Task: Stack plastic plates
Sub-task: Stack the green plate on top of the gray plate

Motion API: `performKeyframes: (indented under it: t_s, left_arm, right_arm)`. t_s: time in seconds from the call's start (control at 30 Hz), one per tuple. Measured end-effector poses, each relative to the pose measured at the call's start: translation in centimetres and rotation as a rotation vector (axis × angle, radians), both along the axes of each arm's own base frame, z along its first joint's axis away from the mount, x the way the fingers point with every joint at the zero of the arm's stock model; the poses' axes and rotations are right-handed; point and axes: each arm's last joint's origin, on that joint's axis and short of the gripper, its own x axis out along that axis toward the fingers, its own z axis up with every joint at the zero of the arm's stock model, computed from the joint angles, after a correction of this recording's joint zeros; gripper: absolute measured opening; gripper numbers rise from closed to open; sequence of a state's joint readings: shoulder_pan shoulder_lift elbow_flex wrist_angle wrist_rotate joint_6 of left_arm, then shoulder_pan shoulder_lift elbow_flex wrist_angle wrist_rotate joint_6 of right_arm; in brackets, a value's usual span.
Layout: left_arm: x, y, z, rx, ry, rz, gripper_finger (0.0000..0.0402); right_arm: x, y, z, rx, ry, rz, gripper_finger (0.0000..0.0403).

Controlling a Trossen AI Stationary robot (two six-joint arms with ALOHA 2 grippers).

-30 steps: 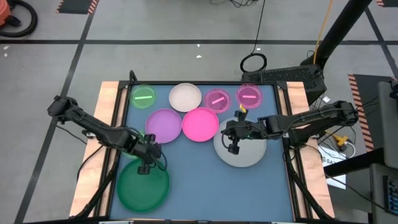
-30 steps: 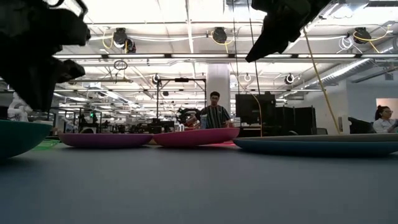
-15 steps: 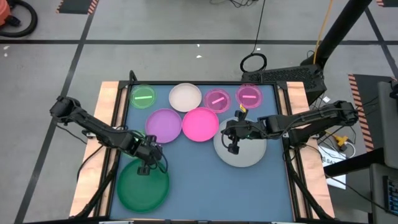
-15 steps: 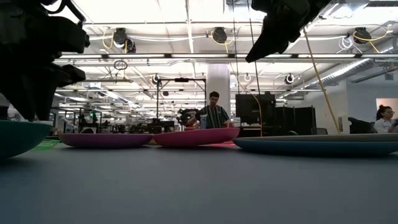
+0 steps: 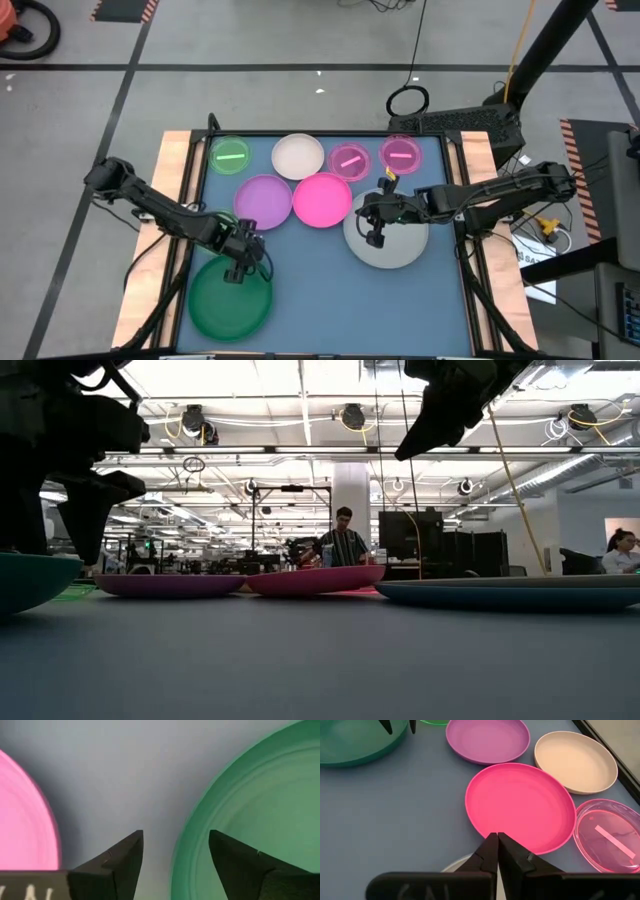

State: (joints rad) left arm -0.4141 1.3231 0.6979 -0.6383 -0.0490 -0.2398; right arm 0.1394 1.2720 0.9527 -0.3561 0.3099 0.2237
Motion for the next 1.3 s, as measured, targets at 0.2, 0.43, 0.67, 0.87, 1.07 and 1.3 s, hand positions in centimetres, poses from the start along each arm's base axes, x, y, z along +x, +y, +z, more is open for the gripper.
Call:
performKeyframes:
  t_s: [0.2,0.43,0.67,0.87,1.07,1.3]
  left_arm:
    - [0.1,0.0,0.0,-0.006,-0.006,-0.004,0.0232]
    - [0.2,-0.1,0.1,-0.012,-0.019,-0.004,0.0232]
    - [0.5,-0.4,-1.1,-0.052,-0.002,-0.019,0.0232]
    - [0.9,-0.7,-1.5,-0.076,0.001,-0.032,0.0225]
    - [0.8,-0.7,-1.5,-0.071,-0.001,-0.054,0.0167]
    - [0.8,-0.7,-1.5,-0.065,-0.003,-0.074,0.0074]
  right_arm:
    - [0.0,0.0,0.0,0.000,0.000,0.000,0.0004]
    - [0.1,0.0,-0.2,0.000,0.007,0.001,0.0004]
    - [0.3,0.0,-0.4,-0.002,0.017,0.000,0.0004]
    - [0.3,0.0,-0.4,-0.001,0.014,0.001,0.0004]
    - [0.3,0.0,-0.4,0.000,0.011,0.001,0.0004]
    - [0.3,0.0,-0.4,-0.001,0.012,0.001,0.0004]
